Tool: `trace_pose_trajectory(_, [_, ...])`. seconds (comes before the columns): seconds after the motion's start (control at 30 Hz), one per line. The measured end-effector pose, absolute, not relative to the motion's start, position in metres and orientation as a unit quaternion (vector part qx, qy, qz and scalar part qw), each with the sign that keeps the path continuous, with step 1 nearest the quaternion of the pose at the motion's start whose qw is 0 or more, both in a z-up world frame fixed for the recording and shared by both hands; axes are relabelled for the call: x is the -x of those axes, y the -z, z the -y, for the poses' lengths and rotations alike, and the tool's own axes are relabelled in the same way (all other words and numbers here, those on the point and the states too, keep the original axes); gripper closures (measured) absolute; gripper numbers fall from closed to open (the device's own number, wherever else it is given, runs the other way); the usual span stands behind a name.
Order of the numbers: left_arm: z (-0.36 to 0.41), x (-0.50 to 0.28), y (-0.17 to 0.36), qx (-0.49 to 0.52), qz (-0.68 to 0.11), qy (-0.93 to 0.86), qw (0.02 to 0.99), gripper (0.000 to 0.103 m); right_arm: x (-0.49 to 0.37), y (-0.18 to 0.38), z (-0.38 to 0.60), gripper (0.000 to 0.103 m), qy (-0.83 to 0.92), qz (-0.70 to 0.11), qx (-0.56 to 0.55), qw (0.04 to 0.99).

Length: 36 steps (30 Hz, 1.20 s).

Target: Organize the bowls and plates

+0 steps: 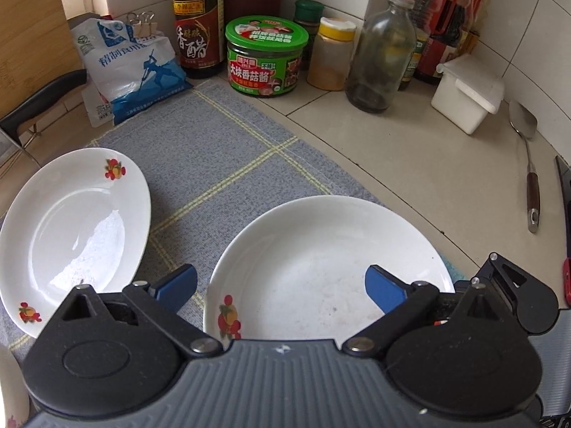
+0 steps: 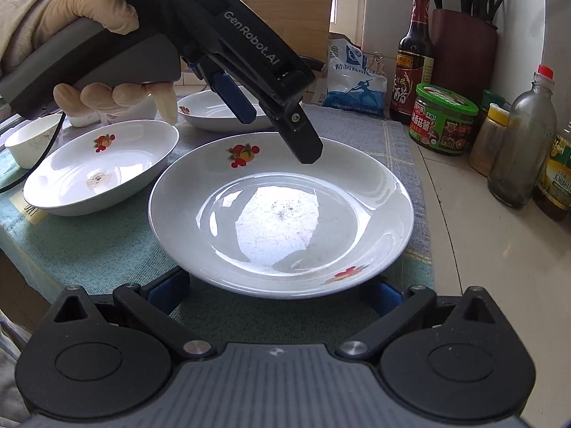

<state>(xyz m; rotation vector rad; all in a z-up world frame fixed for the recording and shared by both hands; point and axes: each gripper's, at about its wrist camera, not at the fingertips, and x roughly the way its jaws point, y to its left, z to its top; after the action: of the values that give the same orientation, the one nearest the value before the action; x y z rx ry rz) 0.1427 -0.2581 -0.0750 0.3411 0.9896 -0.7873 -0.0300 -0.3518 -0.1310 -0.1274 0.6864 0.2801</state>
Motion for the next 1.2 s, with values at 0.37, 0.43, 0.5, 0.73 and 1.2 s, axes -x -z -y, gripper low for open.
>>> trace_pose_trajectory(0.37, [0.270,-0.162,0.093,-0.184,-0.496,0.383,0.758,0.023,0.026,0.131,0.353,0.000,-0.138,-0.336,0.064,0.929])
trace_pose_trajectory(0.43, [0.271,-0.165,0.095,-0.183,-0.502,0.386,0.752,0.024,0.025,0.131,0.353,0.000,-0.139,-0.338,0.064,0.929])
trace_pose_trajectory(0.5, [0.272,-0.167,0.096,-0.184,-0.505,0.387,0.749,0.026,0.024,0.131,0.353,0.000,-0.141,-0.340,0.064,0.928])
trace_pose_trajectory(0.73, [0.273,-0.170,0.096,-0.184,-0.512,0.395,0.740,0.026,0.022,0.129,0.352,0.000,-0.141,-0.348,0.068,0.924])
trace_pose_trajectory(1.2, [0.275,-0.175,0.090,-0.171,-0.496,0.404,0.750,0.026,0.011,0.116,0.357,0.000,-0.136,-0.357,0.085,0.920])
